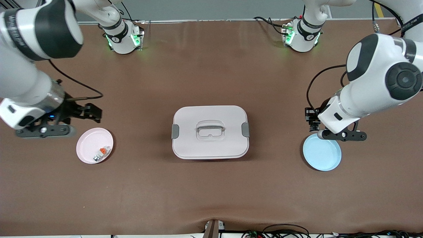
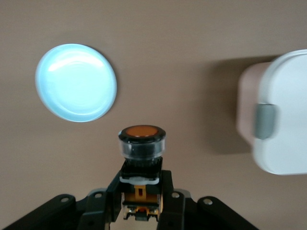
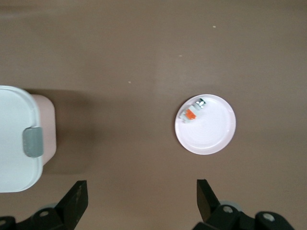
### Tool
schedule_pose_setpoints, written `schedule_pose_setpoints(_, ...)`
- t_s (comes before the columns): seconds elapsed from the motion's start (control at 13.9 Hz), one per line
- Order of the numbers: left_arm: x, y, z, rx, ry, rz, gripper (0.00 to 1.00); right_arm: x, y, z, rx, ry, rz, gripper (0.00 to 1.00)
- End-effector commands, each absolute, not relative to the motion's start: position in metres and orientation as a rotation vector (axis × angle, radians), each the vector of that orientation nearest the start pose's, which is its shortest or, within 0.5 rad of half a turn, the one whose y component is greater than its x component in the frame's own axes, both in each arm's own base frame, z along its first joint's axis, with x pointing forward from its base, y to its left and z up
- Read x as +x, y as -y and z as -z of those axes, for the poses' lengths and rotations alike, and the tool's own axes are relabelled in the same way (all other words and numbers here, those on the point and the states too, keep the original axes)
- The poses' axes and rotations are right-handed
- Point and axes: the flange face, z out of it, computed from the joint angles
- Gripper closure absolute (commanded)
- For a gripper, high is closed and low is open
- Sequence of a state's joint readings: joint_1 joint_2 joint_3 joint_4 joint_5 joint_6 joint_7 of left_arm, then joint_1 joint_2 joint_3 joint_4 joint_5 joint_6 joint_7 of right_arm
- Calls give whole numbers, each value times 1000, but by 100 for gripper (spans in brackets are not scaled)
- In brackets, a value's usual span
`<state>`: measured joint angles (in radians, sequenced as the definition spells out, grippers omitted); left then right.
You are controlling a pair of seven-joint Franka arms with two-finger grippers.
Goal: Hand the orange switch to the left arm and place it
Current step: 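Lower the switch onto the light-blue plate with the left gripper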
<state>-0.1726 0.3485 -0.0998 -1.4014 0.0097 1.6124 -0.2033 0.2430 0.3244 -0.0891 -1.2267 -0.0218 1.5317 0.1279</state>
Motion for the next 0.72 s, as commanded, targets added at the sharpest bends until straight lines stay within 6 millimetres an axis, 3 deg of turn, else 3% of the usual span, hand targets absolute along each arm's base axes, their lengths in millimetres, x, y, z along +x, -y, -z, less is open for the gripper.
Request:
schedule_pose_setpoints(0.0,637,159,-475,-3042,-107,-223,100,626,-59,-591,-3188,-31,-31,0)
schedule_pose_setpoints(0.43,650,115,-416,-2980,-72,-165,100,617,16,-610,-3179,-59,-12,0)
schedule_pose_setpoints(0.65,649,96,-387,-2991,-48,-147,100,610,35,-611,-3188,-106,-69,0)
